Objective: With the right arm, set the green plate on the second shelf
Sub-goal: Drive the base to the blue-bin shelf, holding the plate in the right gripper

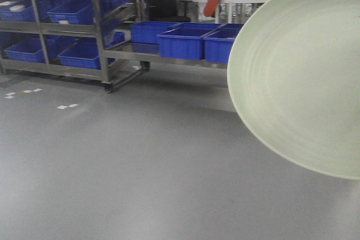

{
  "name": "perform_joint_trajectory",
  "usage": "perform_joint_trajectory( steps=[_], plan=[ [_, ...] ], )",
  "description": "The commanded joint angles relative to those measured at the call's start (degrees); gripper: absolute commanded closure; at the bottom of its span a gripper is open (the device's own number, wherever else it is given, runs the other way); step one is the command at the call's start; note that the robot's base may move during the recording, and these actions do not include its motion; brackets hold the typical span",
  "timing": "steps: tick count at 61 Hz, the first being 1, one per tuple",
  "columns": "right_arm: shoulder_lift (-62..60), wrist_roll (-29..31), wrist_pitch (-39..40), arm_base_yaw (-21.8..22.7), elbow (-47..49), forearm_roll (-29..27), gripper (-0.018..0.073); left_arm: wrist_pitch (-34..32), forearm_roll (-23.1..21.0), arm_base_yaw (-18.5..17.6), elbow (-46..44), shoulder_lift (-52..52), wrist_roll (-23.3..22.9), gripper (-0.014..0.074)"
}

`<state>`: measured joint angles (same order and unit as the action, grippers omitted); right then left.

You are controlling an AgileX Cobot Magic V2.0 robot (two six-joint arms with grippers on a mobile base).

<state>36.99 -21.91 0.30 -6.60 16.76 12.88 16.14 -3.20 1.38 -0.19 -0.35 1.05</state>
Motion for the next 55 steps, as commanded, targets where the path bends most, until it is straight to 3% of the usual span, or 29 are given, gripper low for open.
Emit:
perform_joint_trajectory(
  steps=[1, 55],
  plan=[
    [-0.1, -0.1, 6.4, 0.4, 2.0, 0.1, 0.0503, -4.3, -0.1, -0.5, 2.3, -1.2, 0.0, 0.0472],
    [-0.1, -0.1, 6.4, 0.4, 2.0, 0.1, 0.0503, -4.3, -0.1, -0.5, 2.3, -1.2, 0.0, 0.0472]
  ],
)
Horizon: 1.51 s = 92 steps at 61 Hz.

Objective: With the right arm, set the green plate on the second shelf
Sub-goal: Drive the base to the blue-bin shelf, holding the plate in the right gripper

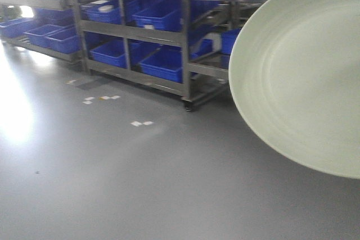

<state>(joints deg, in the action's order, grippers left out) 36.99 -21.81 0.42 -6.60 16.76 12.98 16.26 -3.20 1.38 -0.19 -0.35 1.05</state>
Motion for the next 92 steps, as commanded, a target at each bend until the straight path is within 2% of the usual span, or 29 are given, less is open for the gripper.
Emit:
perform_joint_trajectory(
  steps=[1, 92],
  plan=[
    [-0.1, -0.2, 6.3, 0.4, 2.0, 0.0, 0.0503, -4.4, -0.1, -0.5, 2.3, -1.2, 0.0, 0.0472],
    [-0.1, -0.2, 6.2, 0.4, 2.0, 0.0, 0.0503, -4.4, -0.1, -0.5, 2.3, -1.2, 0.0, 0.0472]
  ],
)
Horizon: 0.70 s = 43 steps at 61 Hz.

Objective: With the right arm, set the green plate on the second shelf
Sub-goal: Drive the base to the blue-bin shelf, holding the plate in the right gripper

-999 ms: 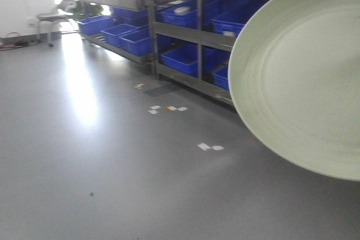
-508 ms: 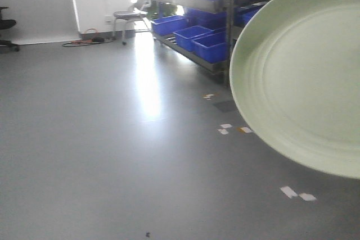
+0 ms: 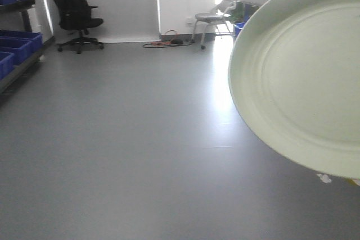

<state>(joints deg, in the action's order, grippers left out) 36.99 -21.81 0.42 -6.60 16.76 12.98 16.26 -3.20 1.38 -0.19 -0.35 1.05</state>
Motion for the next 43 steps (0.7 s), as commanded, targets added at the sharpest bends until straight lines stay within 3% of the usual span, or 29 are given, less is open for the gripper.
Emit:
perform_joint_trajectory(
  steps=[1, 43],
  plan=[
    [-0.1, -0.2, 6.2, 0.4, 2.0, 0.0, 0.0503, -4.4, -0.1, -0.5, 2.3, -1.2, 0.0, 0.0472],
    [-0.1, -0.2, 6.2, 0.4, 2.0, 0.0, 0.0503, -4.4, -0.1, -0.5, 2.3, -1.2, 0.0, 0.0472]
  ],
)
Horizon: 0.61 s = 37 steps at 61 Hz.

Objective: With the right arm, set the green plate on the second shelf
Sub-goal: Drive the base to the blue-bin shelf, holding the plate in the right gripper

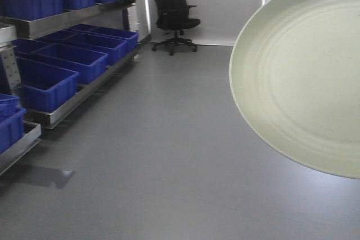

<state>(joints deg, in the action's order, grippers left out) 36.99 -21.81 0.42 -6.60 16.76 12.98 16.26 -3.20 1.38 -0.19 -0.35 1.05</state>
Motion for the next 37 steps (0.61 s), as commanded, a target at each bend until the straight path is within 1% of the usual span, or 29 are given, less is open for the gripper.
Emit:
perform_joint_trajectory(
  steps=[1, 37],
  plan=[
    [-0.1, -0.2, 6.2, 0.4, 2.0, 0.0, 0.0503, -4.4, -0.1, -0.5, 2.3, -1.2, 0.0, 0.0472],
    [-0.1, -0.2, 6.2, 0.4, 2.0, 0.0, 0.0503, -4.4, -0.1, -0.5, 2.3, -1.2, 0.0, 0.0472]
  ],
)
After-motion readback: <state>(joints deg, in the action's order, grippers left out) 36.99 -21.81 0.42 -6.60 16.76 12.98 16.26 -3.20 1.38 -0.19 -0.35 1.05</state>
